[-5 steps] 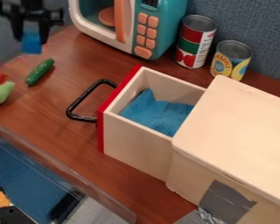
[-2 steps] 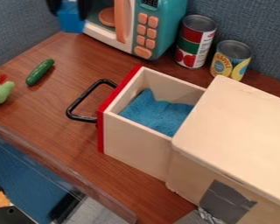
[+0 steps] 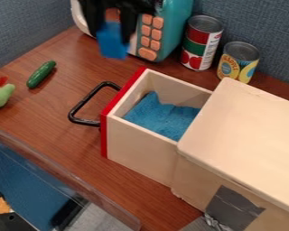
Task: Put the blue object in the drawer
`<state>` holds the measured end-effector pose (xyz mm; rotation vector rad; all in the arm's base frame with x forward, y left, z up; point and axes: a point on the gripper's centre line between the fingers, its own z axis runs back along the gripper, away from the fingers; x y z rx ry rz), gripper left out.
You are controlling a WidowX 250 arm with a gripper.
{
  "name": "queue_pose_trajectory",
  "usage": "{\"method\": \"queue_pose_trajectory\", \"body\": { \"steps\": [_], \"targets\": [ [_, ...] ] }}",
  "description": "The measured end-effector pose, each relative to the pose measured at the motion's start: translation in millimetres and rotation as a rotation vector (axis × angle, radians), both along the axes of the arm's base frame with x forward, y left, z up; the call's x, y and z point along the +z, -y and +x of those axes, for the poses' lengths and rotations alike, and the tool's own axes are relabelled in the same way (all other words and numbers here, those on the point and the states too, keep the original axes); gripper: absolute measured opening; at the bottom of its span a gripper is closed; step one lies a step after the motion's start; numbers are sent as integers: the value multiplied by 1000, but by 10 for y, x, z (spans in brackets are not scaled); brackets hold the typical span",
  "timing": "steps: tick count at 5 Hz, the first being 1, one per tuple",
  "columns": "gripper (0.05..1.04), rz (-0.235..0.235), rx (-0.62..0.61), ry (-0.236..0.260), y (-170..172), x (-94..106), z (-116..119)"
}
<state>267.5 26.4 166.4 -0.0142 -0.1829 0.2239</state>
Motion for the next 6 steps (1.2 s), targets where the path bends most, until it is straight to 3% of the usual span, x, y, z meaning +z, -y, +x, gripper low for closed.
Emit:
{"method": "queue_pose_trajectory", "body": {
  "steps": [2, 4, 5, 6],
  "targets": [
    [557, 0, -83, -19, 281, -350, -79],
    [557, -2, -121, -36, 510, -602, 38],
    [632, -2, -133, -45, 563, -682, 67],
    [814, -7, -139, -41, 582, -690, 85]
  ]
}}
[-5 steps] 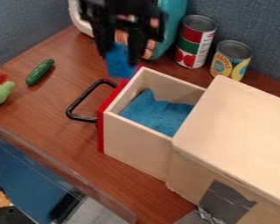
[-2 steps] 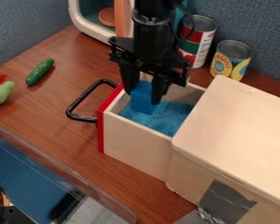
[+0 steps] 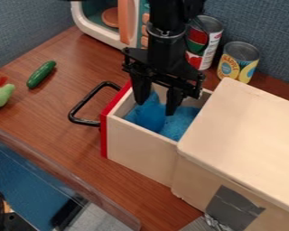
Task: Put the blue object in the drawer
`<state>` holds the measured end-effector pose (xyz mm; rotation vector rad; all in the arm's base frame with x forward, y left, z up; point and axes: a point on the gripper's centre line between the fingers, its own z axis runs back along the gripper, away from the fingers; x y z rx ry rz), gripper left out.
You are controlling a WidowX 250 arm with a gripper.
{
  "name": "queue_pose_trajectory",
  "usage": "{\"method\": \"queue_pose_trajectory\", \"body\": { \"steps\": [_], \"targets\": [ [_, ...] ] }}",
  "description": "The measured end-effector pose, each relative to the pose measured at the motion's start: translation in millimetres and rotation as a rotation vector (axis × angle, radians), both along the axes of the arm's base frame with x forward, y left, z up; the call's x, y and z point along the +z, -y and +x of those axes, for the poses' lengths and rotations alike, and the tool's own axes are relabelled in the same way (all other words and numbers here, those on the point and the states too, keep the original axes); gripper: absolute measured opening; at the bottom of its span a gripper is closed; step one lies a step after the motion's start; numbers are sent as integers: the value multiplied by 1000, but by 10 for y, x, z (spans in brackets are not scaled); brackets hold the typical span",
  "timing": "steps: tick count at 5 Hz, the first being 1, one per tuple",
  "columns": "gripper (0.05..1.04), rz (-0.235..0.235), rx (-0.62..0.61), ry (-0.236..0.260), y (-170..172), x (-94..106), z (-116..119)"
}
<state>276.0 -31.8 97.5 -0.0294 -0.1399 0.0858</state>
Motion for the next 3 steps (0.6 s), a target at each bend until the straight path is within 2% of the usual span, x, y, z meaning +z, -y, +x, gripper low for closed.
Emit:
{"method": "queue_pose_trajectory", "body": {
  "steps": [1, 2, 3],
  "targets": [
    [1007, -3, -90, -25, 6, 33, -23],
    [1005, 1, -181, -56, -199, 139, -61],
    [999, 68, -185, -7, -556, 417, -171]
  ]
}}
